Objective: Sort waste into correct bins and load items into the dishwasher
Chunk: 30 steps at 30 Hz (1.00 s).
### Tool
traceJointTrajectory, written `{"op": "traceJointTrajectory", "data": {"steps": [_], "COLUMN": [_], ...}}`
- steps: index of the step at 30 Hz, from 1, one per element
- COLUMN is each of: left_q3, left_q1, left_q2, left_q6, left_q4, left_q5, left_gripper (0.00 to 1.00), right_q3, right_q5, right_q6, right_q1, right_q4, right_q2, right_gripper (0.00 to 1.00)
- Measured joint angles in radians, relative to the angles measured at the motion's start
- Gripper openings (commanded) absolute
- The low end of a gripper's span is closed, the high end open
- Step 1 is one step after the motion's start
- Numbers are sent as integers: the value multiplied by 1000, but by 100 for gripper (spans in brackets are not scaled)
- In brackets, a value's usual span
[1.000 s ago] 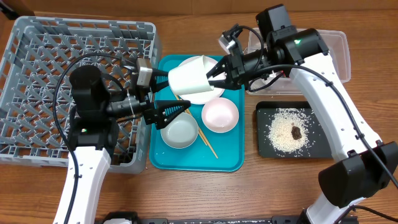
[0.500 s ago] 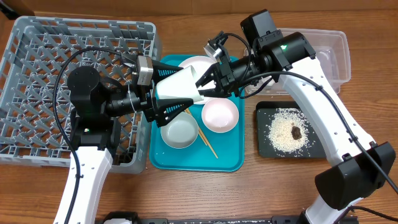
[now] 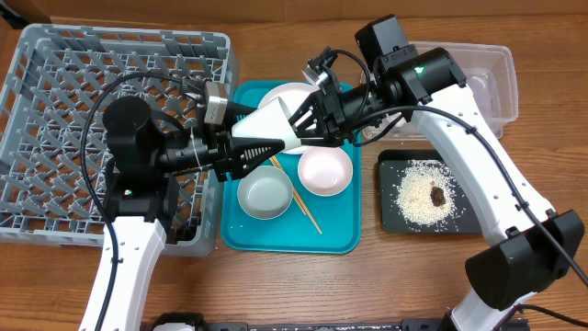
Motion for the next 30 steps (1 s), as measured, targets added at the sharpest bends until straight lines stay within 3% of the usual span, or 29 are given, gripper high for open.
{"op": "traceJointTrajectory", "data": {"steps": [5, 7, 16, 22, 30], "left_q3": [4, 5, 27, 138, 158], "left_q1": [30, 49, 178, 299, 390], "left_q2": [1, 1, -3, -13, -8], "left_q6": [93, 126, 186, 174, 129], "left_q4": [-224, -298, -705, -971, -1046], "left_q5": [-122, -176, -614, -961, -1178], "left_gripper": [47, 39, 24, 24, 27], "right_q3": [0, 0, 0, 0, 0], "right_q5": [205, 312, 796, 996, 1072], "right_q6": [5, 6, 3, 3, 0], "right_q1": [-63, -109, -345, -492, -602], "right_q4": [-45, -87, -280, -316, -333], "right_q2": [0, 0, -2, -57, -151], "right_gripper": [50, 50, 50, 50, 50]}}
